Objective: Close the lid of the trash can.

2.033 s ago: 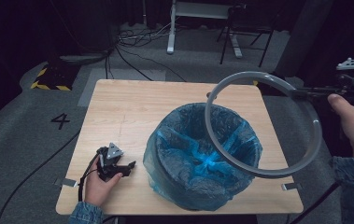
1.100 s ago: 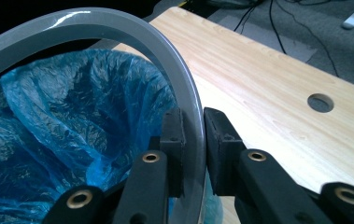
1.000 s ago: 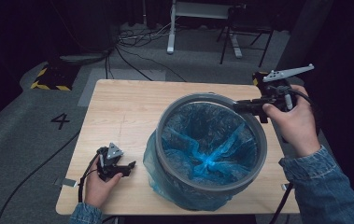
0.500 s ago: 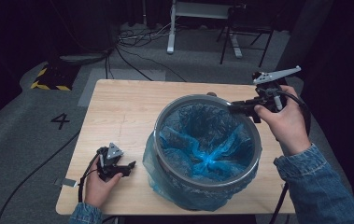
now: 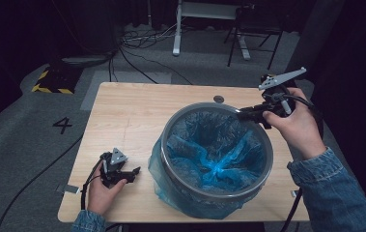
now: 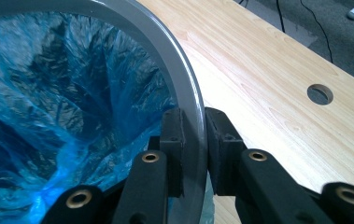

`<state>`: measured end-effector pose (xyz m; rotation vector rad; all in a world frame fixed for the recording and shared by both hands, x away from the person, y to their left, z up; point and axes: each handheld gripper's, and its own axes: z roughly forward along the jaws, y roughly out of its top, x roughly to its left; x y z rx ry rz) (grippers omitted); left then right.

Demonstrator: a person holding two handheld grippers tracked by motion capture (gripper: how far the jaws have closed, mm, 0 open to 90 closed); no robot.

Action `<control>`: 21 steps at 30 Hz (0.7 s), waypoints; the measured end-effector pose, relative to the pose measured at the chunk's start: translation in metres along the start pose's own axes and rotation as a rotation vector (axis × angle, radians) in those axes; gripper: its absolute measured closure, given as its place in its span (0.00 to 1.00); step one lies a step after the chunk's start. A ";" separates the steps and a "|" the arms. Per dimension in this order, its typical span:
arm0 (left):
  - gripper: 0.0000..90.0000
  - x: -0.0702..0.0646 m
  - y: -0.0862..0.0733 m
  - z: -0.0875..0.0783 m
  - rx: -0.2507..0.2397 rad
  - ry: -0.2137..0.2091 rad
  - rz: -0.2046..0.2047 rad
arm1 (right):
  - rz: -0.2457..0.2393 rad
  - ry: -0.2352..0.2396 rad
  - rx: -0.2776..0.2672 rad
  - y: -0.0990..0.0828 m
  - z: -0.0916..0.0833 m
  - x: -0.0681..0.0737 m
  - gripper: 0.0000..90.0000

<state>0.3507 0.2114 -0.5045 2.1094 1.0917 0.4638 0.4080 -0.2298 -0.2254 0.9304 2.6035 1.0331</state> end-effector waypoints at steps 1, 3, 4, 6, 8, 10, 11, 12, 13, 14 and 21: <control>0.31 0.000 0.000 0.000 0.000 -0.001 0.000 | -0.006 -0.005 0.008 0.000 0.002 0.000 0.87; 0.31 0.000 0.000 0.000 0.000 -0.001 0.001 | -0.013 -0.009 0.018 0.002 0.005 0.001 0.87; 0.31 0.000 0.000 0.000 0.000 0.000 0.000 | -0.017 -0.013 0.017 0.002 0.006 0.002 0.87; 0.31 0.000 0.000 0.000 0.000 -0.001 0.001 | -0.021 -0.012 0.017 0.002 0.006 0.002 0.87; 0.31 0.000 0.000 0.000 0.000 -0.001 0.000 | -0.027 -0.007 0.009 0.001 0.005 0.001 0.86; 0.31 0.000 0.000 0.000 0.000 -0.001 0.001 | -0.025 0.018 -0.028 -0.002 0.005 -0.001 0.71; 0.31 0.000 0.000 0.000 0.000 0.000 0.001 | -0.030 0.024 -0.058 -0.003 0.004 -0.001 0.63; 0.31 0.000 0.000 0.000 0.000 -0.001 0.000 | -0.045 0.020 -0.090 -0.004 0.002 -0.001 0.57; 0.31 0.000 0.000 0.000 0.000 -0.001 0.000 | -0.054 0.011 -0.112 -0.006 -0.001 -0.001 0.55; 0.31 0.000 0.000 0.000 0.000 -0.001 0.000 | -0.056 0.005 -0.129 -0.007 -0.004 -0.001 0.52; 0.31 0.000 0.000 0.000 -0.001 -0.001 -0.003 | -0.054 -0.022 -0.228 -0.022 -0.028 -0.011 0.45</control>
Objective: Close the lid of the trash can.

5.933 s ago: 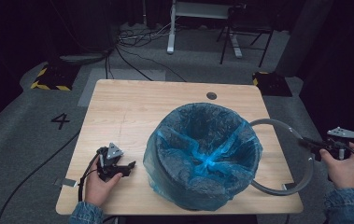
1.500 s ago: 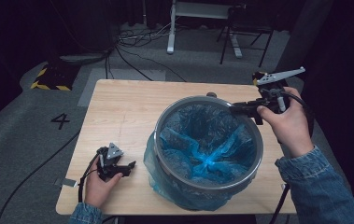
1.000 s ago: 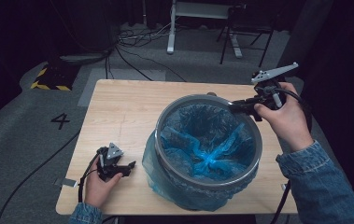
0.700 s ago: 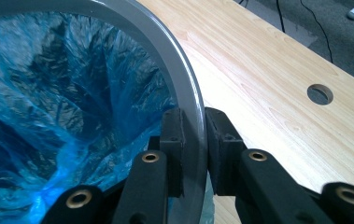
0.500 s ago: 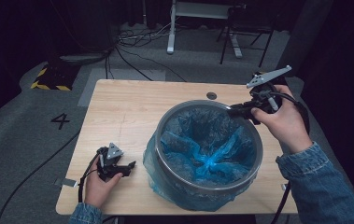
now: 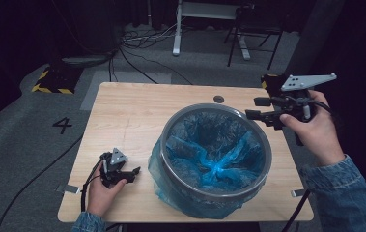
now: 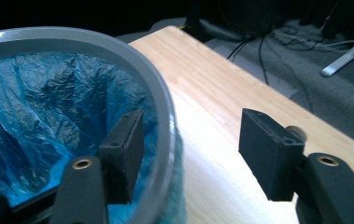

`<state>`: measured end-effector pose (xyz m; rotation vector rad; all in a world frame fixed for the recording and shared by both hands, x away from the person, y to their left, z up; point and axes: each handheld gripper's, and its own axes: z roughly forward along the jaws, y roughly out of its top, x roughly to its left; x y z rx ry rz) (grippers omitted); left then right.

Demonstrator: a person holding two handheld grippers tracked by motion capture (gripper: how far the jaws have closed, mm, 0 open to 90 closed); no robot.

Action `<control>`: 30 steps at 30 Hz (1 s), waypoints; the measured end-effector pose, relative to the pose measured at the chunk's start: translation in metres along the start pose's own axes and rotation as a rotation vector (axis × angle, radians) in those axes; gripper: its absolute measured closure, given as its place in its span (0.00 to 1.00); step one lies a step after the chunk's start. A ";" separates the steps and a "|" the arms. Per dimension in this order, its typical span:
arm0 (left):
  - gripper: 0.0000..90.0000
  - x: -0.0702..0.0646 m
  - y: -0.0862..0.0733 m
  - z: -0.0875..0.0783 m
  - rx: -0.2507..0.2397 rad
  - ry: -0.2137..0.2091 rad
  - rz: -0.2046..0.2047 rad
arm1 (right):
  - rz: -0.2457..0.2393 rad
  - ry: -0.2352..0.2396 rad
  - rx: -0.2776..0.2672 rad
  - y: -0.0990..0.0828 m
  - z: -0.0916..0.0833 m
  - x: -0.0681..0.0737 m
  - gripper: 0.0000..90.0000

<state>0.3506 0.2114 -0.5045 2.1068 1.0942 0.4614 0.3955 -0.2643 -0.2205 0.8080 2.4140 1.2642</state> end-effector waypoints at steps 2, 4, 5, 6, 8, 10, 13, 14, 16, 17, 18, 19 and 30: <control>0.31 0.000 0.000 0.000 0.002 0.000 0.003 | 0.007 -0.013 -0.009 -0.005 -0.007 -0.003 0.45; 0.31 0.000 0.000 0.000 0.001 0.001 0.002 | 0.010 -0.022 -0.016 -0.011 -0.013 -0.006 0.44; 0.31 0.000 0.000 0.000 0.001 0.001 0.002 | 0.010 -0.027 -0.016 -0.014 -0.015 -0.007 0.44; 0.31 0.000 0.000 0.000 0.002 0.001 0.003 | 0.007 -0.035 -0.015 -0.016 -0.017 -0.008 0.43; 0.31 0.000 0.000 0.000 0.000 0.001 0.000 | 0.003 -0.046 -0.021 -0.021 -0.020 -0.010 0.42; 0.31 0.000 0.000 0.000 0.000 0.001 0.000 | -0.001 -0.067 -0.021 -0.025 -0.021 -0.012 0.39; 0.31 0.000 0.000 0.000 0.000 0.001 0.002 | -0.001 -0.081 -0.020 -0.034 -0.020 -0.015 0.37; 0.31 0.000 0.000 0.000 0.001 0.001 0.003 | 0.001 -0.080 -0.021 -0.037 -0.019 -0.015 0.37; 0.31 0.000 0.000 0.000 0.001 0.001 0.003 | 0.011 -0.082 -0.013 -0.043 -0.017 -0.016 0.37; 0.31 0.000 0.000 0.000 0.001 0.001 0.002 | 0.014 -0.082 -0.012 -0.047 -0.016 -0.017 0.37; 0.31 0.000 0.000 0.000 0.001 0.001 0.003 | 0.016 -0.083 -0.012 -0.050 -0.015 -0.018 0.37; 0.31 0.000 0.000 0.000 0.001 0.001 0.003 | 0.016 -0.085 -0.010 -0.053 -0.014 -0.019 0.36; 0.31 0.000 0.000 0.000 0.001 0.001 0.002 | 0.061 -0.134 0.018 -0.099 -0.001 -0.038 0.34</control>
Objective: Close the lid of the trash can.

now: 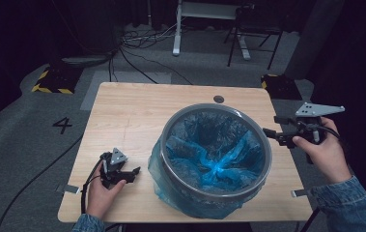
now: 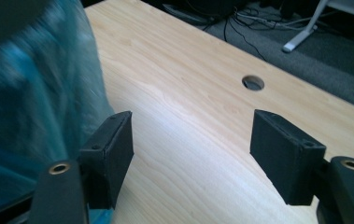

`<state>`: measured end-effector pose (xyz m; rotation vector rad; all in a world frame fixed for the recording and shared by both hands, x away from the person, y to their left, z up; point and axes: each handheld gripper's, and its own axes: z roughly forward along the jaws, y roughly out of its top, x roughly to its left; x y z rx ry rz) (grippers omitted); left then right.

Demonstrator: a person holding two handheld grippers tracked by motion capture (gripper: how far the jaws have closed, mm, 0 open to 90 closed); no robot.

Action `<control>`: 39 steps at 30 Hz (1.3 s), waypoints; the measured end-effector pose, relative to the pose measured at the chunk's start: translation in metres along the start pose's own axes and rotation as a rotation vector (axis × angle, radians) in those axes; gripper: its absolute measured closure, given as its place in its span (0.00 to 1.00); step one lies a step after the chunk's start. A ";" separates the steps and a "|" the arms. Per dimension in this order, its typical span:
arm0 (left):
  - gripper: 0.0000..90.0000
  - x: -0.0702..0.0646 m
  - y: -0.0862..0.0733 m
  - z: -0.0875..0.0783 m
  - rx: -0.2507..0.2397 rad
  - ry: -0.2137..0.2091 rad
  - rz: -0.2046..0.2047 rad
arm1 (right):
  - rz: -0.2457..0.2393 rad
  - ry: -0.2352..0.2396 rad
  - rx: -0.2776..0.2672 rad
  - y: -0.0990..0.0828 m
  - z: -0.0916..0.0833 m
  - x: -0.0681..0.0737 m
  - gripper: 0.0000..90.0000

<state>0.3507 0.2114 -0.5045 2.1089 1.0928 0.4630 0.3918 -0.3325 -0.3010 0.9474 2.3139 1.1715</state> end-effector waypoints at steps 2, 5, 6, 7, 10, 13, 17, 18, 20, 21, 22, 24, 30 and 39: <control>0.31 0.000 0.000 0.000 0.000 0.000 0.000 | 0.021 -0.005 0.013 -0.013 0.006 -0.005 0.33; 0.31 0.000 0.000 0.000 0.000 0.000 0.000 | 0.037 -0.011 0.024 -0.025 0.010 -0.008 0.33; 0.31 0.000 0.000 0.000 0.000 0.000 0.000 | 0.040 -0.013 0.029 -0.029 0.012 -0.009 0.33; 0.31 0.000 0.000 0.000 0.000 0.000 0.000 | 0.040 -0.013 0.029 -0.029 0.012 -0.009 0.33; 0.31 0.000 0.000 0.000 0.000 0.000 0.000 | 0.055 -0.027 0.046 -0.042 0.017 -0.012 0.32; 0.31 0.000 0.000 0.000 0.000 0.000 0.001 | 0.062 -0.028 0.060 -0.052 0.021 -0.014 0.32; 0.31 0.000 0.000 0.000 -0.001 0.000 -0.002 | 0.072 -0.025 0.071 -0.065 0.029 -0.016 0.31; 0.31 0.000 0.000 0.000 0.000 0.000 0.000 | 0.075 -0.024 0.073 -0.068 0.030 -0.016 0.31; 0.31 0.000 0.000 0.000 0.000 0.000 0.000 | 0.072 -0.026 0.076 -0.073 0.033 -0.017 0.31; 0.31 0.000 0.000 0.000 0.000 0.000 0.000 | 0.075 -0.026 0.080 -0.076 0.035 -0.017 0.30; 0.31 0.000 0.000 0.000 0.000 0.000 0.000 | 0.082 -0.027 0.085 -0.080 0.037 -0.017 0.30; 0.31 0.000 0.000 0.000 0.001 0.000 0.000 | 0.087 -0.026 0.094 -0.087 0.041 -0.018 0.30; 0.31 0.000 0.000 0.000 0.001 0.000 0.000 | 0.123 -0.016 0.104 -0.105 0.051 -0.019 0.28; 0.31 0.000 0.000 0.000 0.001 0.000 0.000 | 0.150 -0.014 0.131 -0.132 0.066 -0.018 0.26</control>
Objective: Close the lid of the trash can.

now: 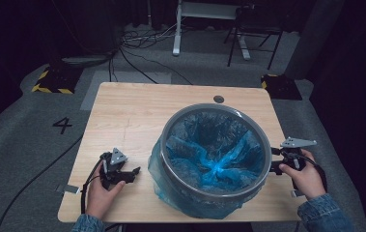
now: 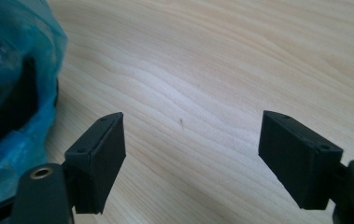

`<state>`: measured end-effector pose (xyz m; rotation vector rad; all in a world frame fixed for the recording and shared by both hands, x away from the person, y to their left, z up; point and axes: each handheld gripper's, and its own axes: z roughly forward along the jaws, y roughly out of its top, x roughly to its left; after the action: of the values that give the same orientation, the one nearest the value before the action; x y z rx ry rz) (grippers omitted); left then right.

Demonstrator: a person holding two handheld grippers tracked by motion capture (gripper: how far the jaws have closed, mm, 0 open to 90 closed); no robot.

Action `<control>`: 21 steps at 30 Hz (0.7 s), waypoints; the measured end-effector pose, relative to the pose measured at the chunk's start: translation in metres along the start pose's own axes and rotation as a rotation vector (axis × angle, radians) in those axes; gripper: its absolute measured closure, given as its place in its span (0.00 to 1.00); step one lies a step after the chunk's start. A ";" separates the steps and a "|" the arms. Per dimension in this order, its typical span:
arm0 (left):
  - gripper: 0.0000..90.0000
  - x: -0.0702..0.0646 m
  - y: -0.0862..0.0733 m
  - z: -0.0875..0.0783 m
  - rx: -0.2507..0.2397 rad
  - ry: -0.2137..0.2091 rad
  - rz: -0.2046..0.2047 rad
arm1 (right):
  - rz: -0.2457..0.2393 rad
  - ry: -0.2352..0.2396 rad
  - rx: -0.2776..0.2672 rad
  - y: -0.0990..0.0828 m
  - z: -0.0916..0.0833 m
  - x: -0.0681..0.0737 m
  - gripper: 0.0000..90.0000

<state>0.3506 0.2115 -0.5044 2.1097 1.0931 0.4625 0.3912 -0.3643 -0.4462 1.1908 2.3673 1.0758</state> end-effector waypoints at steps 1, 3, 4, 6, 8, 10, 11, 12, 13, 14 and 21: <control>0.31 0.000 0.000 0.000 0.000 0.000 0.000 | 0.001 -0.005 0.004 -0.003 0.002 0.000 0.26; 0.31 0.000 0.000 0.000 0.000 0.000 0.000 | 0.002 -0.014 0.015 -0.008 0.006 -0.001 0.26; 0.31 0.000 0.000 0.000 0.000 0.000 0.000 | 0.005 -0.015 0.018 -0.011 0.008 -0.002 0.25; 0.31 0.000 0.000 0.000 0.000 0.000 -0.001 | 0.012 -0.021 0.024 -0.016 0.012 -0.003 0.25; 0.31 0.000 0.000 0.000 -0.001 0.000 -0.002 | 0.020 -0.025 0.029 -0.021 0.015 -0.004 0.25; 0.31 0.000 0.000 0.000 0.000 0.000 0.000 | 0.025 -0.036 0.033 -0.026 0.018 -0.004 0.24; 0.31 0.000 0.000 0.000 0.000 0.000 0.000 | 0.026 -0.041 0.036 -0.028 0.019 -0.004 0.24; 0.31 0.000 0.000 0.000 0.000 0.000 -0.001 | 0.029 -0.044 0.038 -0.031 0.021 -0.004 0.24; 0.31 0.000 0.000 0.000 0.000 0.000 -0.001 | 0.030 -0.046 0.039 -0.033 0.022 -0.004 0.24; 0.31 0.000 0.000 0.000 0.000 0.000 0.000 | 0.031 -0.050 0.040 -0.035 0.023 -0.004 0.24; 0.31 0.000 0.000 0.000 0.000 -0.001 -0.001 | 0.033 -0.073 -0.001 -0.048 0.029 -0.003 0.22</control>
<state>0.3505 0.2115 -0.5044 2.1092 1.0935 0.4613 0.3814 -0.3701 -0.5010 1.2508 2.2996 1.0255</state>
